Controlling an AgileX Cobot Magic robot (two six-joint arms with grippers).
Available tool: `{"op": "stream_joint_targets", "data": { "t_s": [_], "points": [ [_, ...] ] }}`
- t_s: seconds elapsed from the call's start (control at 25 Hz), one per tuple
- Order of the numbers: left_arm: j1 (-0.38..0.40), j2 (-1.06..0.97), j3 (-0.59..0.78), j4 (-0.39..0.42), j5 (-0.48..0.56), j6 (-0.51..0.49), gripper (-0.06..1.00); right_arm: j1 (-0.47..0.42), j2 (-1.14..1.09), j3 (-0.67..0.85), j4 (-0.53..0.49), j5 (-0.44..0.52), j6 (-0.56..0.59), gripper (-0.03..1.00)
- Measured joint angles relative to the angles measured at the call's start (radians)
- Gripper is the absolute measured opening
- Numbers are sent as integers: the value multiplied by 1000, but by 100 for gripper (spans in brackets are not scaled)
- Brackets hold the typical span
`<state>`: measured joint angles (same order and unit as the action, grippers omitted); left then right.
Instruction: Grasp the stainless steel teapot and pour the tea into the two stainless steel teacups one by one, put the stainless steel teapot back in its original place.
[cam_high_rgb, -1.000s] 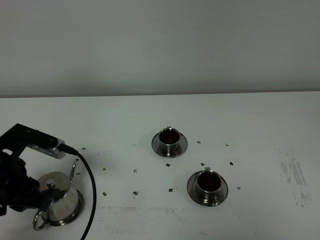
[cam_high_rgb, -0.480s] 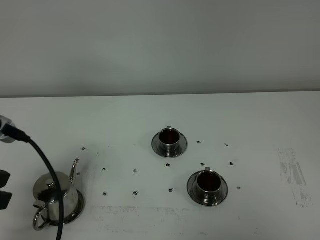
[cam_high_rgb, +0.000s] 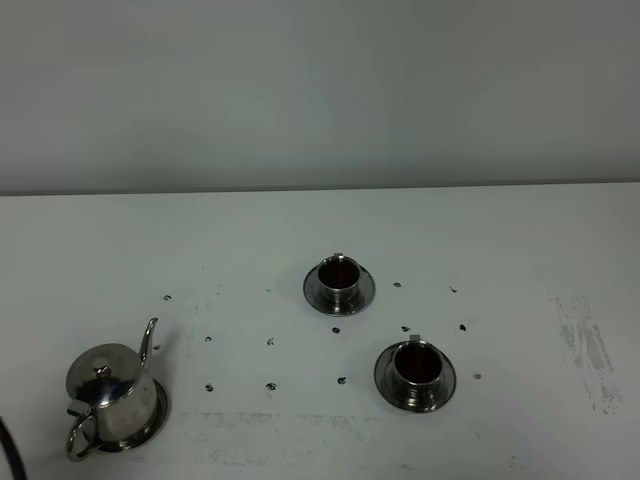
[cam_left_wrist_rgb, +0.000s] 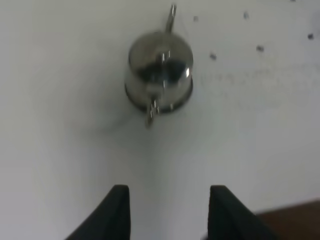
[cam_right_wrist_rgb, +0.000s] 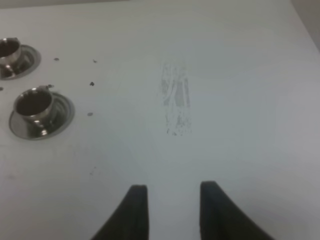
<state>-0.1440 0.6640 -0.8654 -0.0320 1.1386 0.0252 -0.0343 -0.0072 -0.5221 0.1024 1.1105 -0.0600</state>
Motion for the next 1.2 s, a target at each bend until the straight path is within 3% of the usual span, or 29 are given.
{"op": "stream_joint_targets", "data": {
  "t_s": [0.08,0.24,0.4,0.64,1.2],
  "points": [
    [0,-67,0,1,59,-44,38,0,0,0,0,0,0,24],
    [0,-175,44,19,60,-66,38,0,0,0,0,0,0,24],
    [0,-282,171,32,58,-68,38,0,0,0,0,0,0,24],
    [0,-415,385,48,-69,-68,39,0,0,0,0,0,1,24],
    [42,-546,411,52,-75,-65,39,0,0,0,0,0,0,24]
  ]
}}
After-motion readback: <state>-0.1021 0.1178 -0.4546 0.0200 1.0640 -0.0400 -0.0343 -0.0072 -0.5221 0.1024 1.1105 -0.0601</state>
